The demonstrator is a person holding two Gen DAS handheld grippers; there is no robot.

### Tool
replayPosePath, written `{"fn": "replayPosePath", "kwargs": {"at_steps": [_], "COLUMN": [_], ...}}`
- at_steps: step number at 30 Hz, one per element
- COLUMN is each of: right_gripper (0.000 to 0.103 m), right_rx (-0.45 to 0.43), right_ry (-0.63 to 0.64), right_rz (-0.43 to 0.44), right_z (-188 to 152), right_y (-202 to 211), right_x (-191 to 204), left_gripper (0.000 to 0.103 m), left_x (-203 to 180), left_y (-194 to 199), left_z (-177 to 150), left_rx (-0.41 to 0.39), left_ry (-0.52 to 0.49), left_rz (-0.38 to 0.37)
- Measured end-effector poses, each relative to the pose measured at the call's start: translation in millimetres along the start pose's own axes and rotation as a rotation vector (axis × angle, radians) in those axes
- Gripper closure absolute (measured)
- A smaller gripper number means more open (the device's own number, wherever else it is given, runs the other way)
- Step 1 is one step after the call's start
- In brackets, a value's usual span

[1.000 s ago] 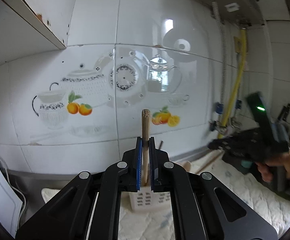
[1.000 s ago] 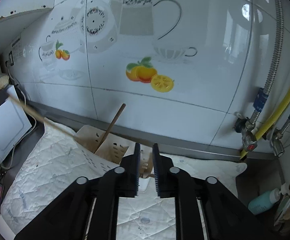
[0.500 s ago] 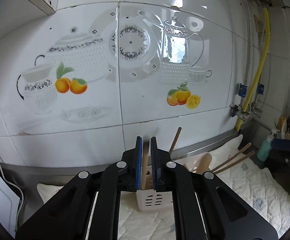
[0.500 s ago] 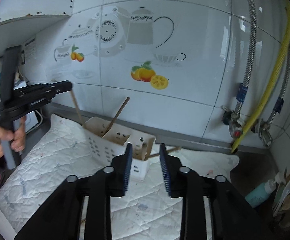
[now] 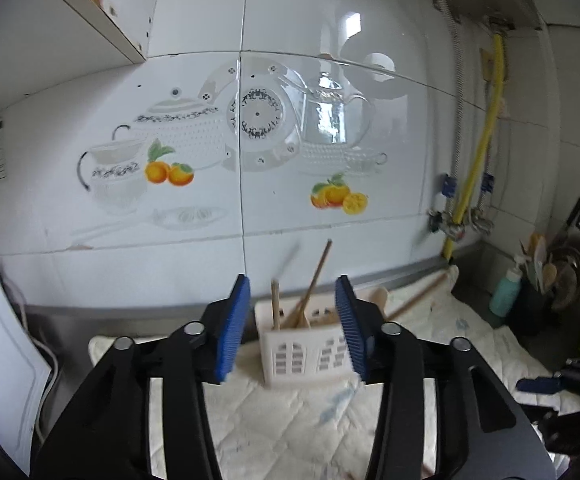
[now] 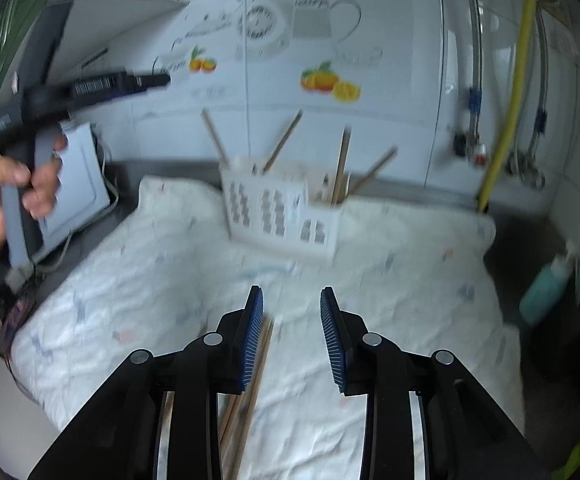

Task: Organize utensils
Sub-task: 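Lower the chopstick into the holder and open the left gripper, then return the left gripper to the chopsticks and close while the right gripper grasps another chopstick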

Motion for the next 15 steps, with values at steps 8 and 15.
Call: {"fn": "replayPosePath", "kwargs": {"at_steps": [8,15], "right_gripper": [0.085,0.088], "right_rx": [0.095,0.135], "right_ry": [-0.074,-0.093], "right_rz": [0.017,0.011], "right_z": [-94.5,-141.0], "right_y": [1.4,-1.2], "right_x": [23.7,40.0], "left_gripper": [0.045,0.045], "left_x": [-18.0,-41.5], "left_y": [58.5,99.2], "left_z": [-58.9,-130.6], "left_rx": [0.007,0.069], "left_ry": [-0.002,-0.034], "left_rz": [-0.015,-0.051]}}
Point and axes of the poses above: each gripper's, at about its wrist camera, not at the fingertips, and y roughly against the way its jaws point, x to its left, z to its top, the point moved 9 cm from there along -y, roughly the way its jaws point, and after that the axes turned 3 degrees about -z, right-handed, at the moved point
